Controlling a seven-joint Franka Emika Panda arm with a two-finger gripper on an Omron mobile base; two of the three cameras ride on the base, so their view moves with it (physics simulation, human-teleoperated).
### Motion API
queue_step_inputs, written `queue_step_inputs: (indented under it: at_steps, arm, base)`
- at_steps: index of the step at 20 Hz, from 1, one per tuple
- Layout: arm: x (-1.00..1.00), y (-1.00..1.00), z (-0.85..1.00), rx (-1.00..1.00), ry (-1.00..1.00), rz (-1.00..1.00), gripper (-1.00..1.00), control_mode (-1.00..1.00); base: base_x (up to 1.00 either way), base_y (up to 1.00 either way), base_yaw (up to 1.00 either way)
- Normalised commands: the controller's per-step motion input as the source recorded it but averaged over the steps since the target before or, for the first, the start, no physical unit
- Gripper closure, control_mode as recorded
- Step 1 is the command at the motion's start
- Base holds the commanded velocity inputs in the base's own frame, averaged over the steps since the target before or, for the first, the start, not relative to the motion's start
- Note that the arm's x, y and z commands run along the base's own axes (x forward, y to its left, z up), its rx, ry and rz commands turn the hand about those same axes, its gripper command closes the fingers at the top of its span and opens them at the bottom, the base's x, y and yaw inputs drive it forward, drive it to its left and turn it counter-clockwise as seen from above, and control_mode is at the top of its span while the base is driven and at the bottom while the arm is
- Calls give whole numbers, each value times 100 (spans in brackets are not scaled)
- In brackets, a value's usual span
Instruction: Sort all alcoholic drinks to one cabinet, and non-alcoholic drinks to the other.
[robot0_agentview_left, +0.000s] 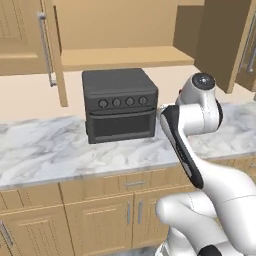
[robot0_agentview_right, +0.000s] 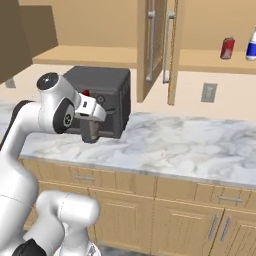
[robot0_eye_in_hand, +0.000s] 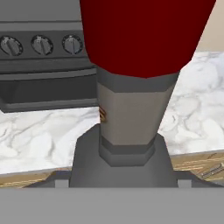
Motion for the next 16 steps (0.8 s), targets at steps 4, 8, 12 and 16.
queue_step_inputs:
  at_steps: [4,8,12,16]
  arm:
    - [0,0,0,0,0,0,100,100]
    - [0,0,0,0,0,0,100,100]
    - [0,0,0,0,0,0,100,100]
    - [0,0,4,2,0,7,100,-100]
  base:
    - [98,1,0]
    - [74,0,1]
    - [28,0,6]
    - [0,0,2]
